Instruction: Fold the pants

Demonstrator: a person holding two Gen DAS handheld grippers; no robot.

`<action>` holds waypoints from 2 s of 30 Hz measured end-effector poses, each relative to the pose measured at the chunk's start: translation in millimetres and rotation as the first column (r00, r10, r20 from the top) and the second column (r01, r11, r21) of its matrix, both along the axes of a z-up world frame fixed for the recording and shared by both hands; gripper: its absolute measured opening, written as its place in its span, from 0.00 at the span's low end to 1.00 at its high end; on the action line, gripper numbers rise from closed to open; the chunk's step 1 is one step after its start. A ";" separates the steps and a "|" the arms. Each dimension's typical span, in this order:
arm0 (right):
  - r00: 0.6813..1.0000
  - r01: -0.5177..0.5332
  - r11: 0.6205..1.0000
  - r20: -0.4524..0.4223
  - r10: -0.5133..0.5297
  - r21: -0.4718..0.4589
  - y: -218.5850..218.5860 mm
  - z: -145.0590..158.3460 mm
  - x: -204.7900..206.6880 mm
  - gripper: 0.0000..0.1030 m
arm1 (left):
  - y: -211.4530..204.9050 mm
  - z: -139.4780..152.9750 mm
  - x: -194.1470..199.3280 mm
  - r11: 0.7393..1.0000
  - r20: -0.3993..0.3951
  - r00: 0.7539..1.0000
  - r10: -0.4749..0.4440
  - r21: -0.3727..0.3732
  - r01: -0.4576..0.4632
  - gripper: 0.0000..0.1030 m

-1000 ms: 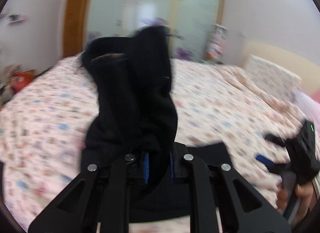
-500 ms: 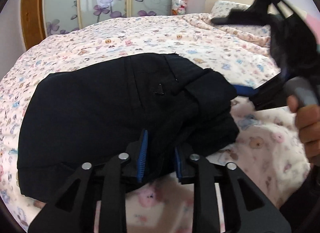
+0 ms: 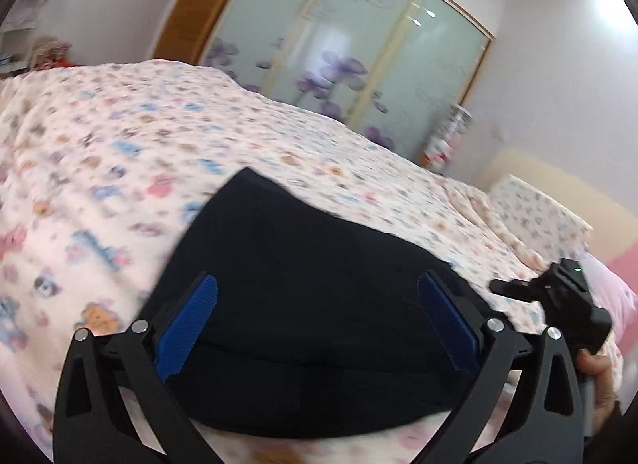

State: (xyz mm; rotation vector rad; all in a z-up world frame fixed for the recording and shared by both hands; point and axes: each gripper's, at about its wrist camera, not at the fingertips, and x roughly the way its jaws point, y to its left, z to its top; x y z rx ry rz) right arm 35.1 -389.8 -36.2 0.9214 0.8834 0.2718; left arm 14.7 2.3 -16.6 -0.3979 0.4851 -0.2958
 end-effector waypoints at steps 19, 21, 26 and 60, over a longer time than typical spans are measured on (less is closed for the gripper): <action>0.955 -0.183 0.746 0.063 0.289 -0.640 67.8 20.2 14.7 0.53 | 3.7 -11.1 11.8 0.999 -0.044 0.998 -0.044 -0.017 0.043 0.98; 0.974 -0.185 0.888 0.045 0.224 -0.421 39.0 0.7 25.6 0.54 | 3.8 -11.4 11.9 0.999 -0.044 0.998 -0.046 -0.016 0.045 0.98; 0.974 -0.158 0.923 0.099 0.204 -0.351 38.2 8.8 21.2 0.27 | 5.5 -10.5 12.0 0.999 -0.048 0.998 -0.044 -0.025 0.043 0.98; 0.808 -0.285 0.788 0.306 0.504 -0.545 67.4 71.5 -58.7 0.75 | -24.6 13.1 -20.5 0.971 0.196 0.951 -0.237 0.055 0.231 0.98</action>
